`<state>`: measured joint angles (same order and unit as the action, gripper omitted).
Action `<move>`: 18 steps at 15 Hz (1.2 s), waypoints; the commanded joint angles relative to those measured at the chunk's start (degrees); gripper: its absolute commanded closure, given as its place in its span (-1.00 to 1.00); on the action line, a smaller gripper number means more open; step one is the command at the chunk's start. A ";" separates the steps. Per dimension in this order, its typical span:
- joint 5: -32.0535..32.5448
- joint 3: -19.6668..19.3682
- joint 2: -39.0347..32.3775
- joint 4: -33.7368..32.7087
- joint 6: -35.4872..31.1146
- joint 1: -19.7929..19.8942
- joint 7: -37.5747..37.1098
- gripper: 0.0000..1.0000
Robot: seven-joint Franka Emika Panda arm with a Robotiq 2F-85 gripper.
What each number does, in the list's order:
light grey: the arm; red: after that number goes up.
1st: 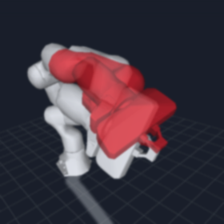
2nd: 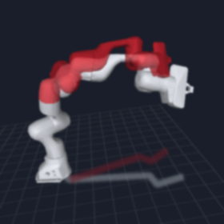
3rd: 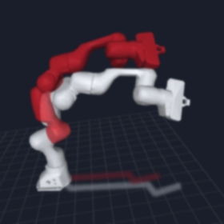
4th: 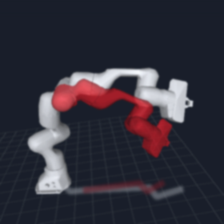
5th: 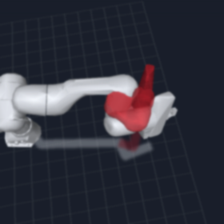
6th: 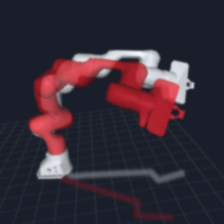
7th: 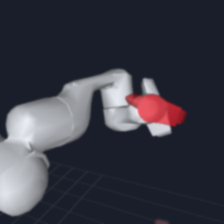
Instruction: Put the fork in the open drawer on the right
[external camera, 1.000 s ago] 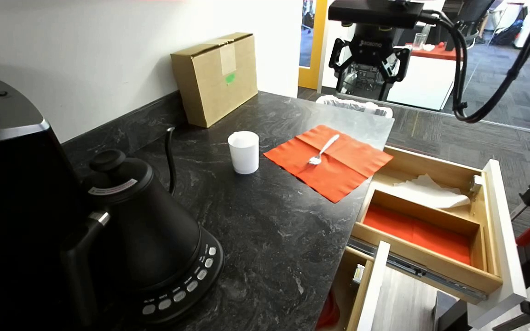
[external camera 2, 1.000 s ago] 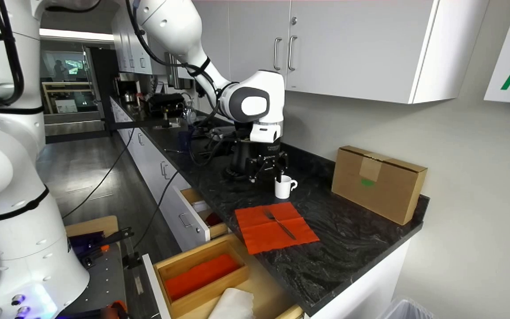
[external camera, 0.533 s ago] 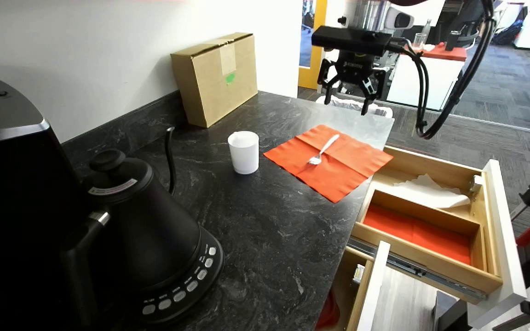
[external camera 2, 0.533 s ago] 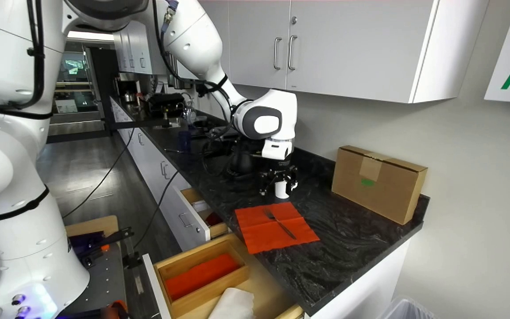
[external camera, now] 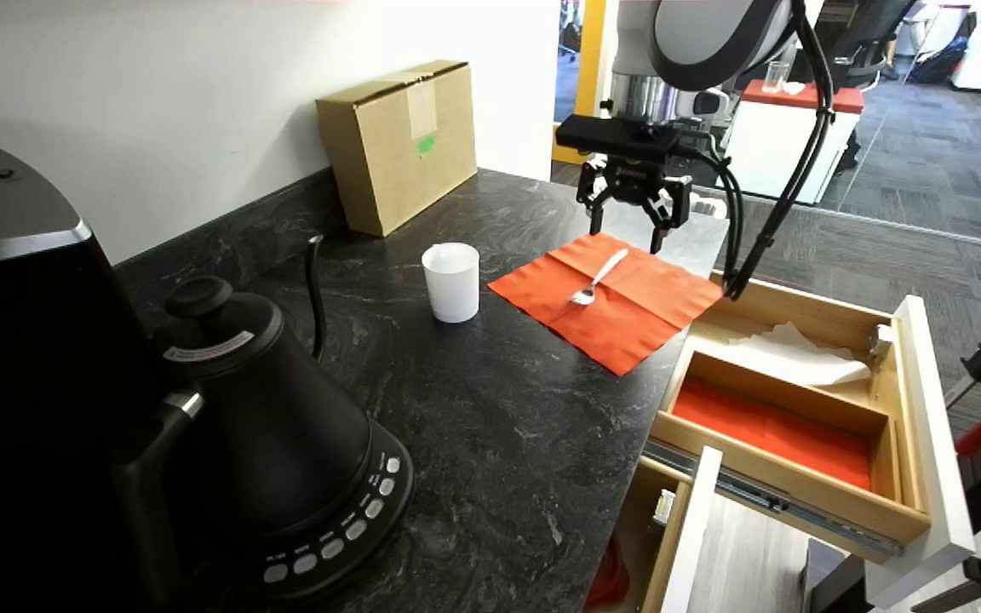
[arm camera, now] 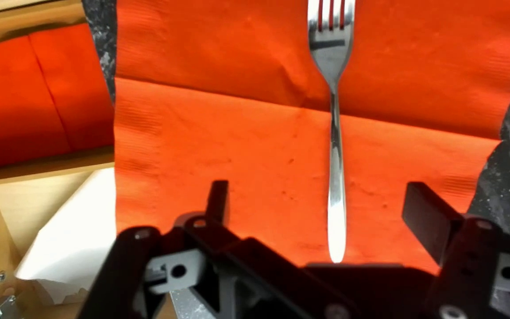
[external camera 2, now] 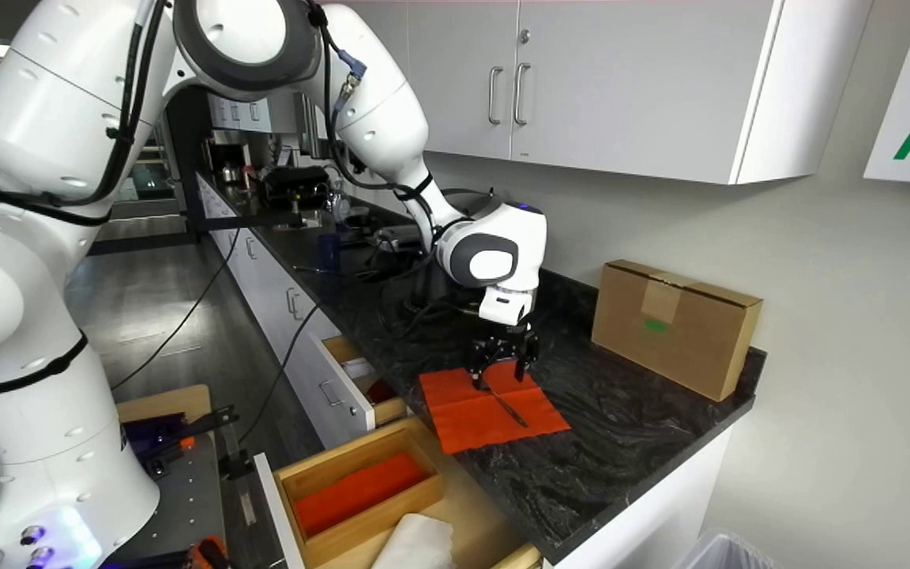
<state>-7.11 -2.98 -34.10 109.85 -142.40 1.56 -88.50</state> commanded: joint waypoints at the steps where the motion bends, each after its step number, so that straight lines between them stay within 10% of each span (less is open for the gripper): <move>1: -1.68 -0.85 -0.77 -1.85 0.68 -0.95 2.22 -1.00; 18: -3.02 -1.11 -4.15 0.73 -4.75 -0.86 5.71 -1.00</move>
<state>-8.28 -3.26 -39.13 108.09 -144.11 1.44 -84.93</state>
